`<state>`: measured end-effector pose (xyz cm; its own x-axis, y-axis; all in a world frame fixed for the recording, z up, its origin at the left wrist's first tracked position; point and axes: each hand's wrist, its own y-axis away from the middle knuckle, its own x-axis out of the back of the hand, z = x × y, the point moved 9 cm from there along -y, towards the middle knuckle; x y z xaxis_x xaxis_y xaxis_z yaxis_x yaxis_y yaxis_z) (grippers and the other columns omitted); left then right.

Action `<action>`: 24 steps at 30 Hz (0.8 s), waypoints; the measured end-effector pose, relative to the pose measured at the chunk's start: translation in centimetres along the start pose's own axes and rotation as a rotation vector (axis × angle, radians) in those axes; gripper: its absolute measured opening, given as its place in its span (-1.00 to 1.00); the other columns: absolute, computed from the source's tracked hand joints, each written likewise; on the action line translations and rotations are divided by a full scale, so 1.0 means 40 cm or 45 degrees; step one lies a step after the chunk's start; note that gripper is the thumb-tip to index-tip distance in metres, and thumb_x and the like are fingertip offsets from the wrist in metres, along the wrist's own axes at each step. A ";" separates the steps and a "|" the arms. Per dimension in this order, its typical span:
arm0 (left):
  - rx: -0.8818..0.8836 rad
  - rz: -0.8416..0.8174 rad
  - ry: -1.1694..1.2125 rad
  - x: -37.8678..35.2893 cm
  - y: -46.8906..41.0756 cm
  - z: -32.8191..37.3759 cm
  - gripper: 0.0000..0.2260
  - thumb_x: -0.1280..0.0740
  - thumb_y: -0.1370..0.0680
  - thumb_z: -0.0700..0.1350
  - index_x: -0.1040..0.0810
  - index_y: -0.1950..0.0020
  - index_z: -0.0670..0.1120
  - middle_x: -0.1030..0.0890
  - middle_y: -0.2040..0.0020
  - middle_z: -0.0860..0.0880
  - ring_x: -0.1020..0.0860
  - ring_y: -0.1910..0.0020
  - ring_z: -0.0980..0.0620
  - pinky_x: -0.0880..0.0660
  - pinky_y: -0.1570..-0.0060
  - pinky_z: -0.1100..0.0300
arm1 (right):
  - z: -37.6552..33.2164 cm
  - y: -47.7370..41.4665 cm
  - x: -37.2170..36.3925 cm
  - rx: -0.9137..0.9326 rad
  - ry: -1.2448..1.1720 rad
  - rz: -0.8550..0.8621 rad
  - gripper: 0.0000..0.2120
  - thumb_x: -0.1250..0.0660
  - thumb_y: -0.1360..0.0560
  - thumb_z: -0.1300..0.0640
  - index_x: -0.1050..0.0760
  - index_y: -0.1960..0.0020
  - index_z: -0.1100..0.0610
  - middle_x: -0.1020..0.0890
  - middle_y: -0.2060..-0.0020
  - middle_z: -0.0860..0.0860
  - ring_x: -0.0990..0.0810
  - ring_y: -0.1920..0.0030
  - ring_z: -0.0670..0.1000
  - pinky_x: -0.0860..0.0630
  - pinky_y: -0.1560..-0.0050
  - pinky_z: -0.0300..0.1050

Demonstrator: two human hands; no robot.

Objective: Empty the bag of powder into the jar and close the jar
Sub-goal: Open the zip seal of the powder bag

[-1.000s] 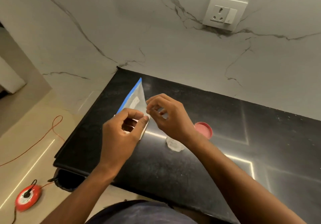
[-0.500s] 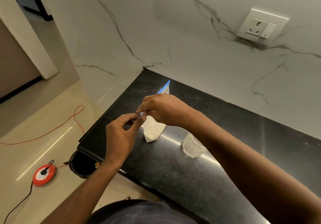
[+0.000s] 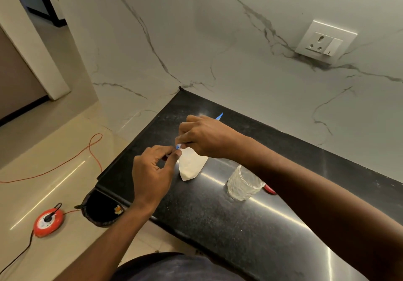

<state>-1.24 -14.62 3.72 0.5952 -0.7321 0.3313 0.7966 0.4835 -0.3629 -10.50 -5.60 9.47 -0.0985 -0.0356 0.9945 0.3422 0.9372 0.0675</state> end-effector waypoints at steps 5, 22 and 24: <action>0.122 0.001 0.044 0.002 0.004 -0.019 -0.67 -0.47 -0.50 0.12 -0.74 -0.13 -0.06 -0.75 0.03 -0.03 -0.69 0.02 -0.06 -0.69 0.01 -0.16 | 0.023 -0.007 0.004 -0.080 -0.068 0.011 -0.72 -0.28 -0.70 0.02 -0.63 -0.33 0.04 -0.65 -0.23 -0.01 -0.44 -0.14 -0.11 -0.42 -0.10 -0.15; 0.001 0.061 -0.055 0.007 -0.016 -0.008 -0.85 -0.54 -0.56 -0.15 -0.76 -0.09 -0.17 -0.77 0.02 -0.08 -0.69 0.05 0.00 -0.67 -0.01 -0.24 | 0.102 0.039 0.028 -0.006 0.209 0.154 -0.64 -0.39 -0.64 0.02 -0.57 -0.42 0.02 -0.62 -0.31 0.00 -0.46 -0.31 0.08 -0.37 -0.12 -0.05; 0.004 0.064 -0.049 0.006 -0.017 -0.011 -0.86 -0.54 -0.57 -0.16 -0.77 -0.09 -0.17 -0.78 0.01 -0.08 -0.69 0.04 0.02 -0.68 -0.02 -0.23 | 0.151 0.051 0.036 -0.055 0.247 0.155 -0.64 -0.40 -0.64 0.03 -0.57 -0.42 0.01 -0.62 -0.32 0.00 -0.46 -0.33 0.08 -0.34 -0.13 -0.08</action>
<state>-1.68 -15.33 3.68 0.6381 -0.6878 0.3460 0.7658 0.5206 -0.3774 -15.58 -1.64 10.56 0.1260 0.0068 0.9920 0.3808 0.9230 -0.0546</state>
